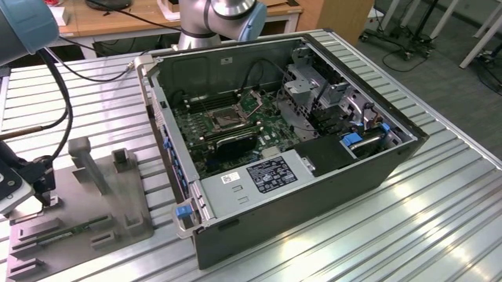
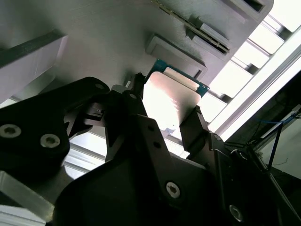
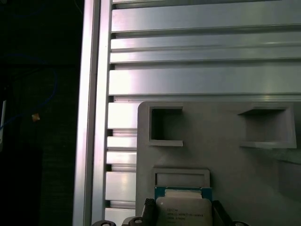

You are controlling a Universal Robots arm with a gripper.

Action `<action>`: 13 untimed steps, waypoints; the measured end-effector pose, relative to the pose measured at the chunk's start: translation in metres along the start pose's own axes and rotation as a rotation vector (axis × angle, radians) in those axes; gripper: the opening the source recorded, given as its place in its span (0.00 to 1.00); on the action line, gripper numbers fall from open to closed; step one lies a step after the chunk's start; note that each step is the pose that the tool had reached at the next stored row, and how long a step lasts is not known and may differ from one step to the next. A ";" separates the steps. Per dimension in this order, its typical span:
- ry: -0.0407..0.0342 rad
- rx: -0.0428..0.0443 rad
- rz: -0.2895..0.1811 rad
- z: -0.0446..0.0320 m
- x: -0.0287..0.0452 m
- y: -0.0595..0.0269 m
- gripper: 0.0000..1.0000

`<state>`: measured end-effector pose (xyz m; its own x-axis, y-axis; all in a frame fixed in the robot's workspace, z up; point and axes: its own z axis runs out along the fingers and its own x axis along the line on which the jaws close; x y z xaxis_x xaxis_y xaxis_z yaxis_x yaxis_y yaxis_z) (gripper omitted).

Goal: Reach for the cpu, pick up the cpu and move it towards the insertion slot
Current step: 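Pick up the cpu and move it towards the insertion slot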

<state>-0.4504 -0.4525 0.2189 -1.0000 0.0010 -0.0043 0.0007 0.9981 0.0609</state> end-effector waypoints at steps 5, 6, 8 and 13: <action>-0.0003 0.0001 0.000 -0.0048 0.0001 0.0003 0.55; -0.0005 0.0000 0.000 -0.0054 0.0002 0.0003 0.55; -0.0013 0.0000 0.000 -0.0064 0.0005 0.0004 0.55; -0.0036 0.0001 0.000 -0.0090 0.0012 0.0006 0.55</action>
<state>-0.4517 -0.4525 0.2279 -1.0000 0.0010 -0.0078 0.0006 0.9981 0.0608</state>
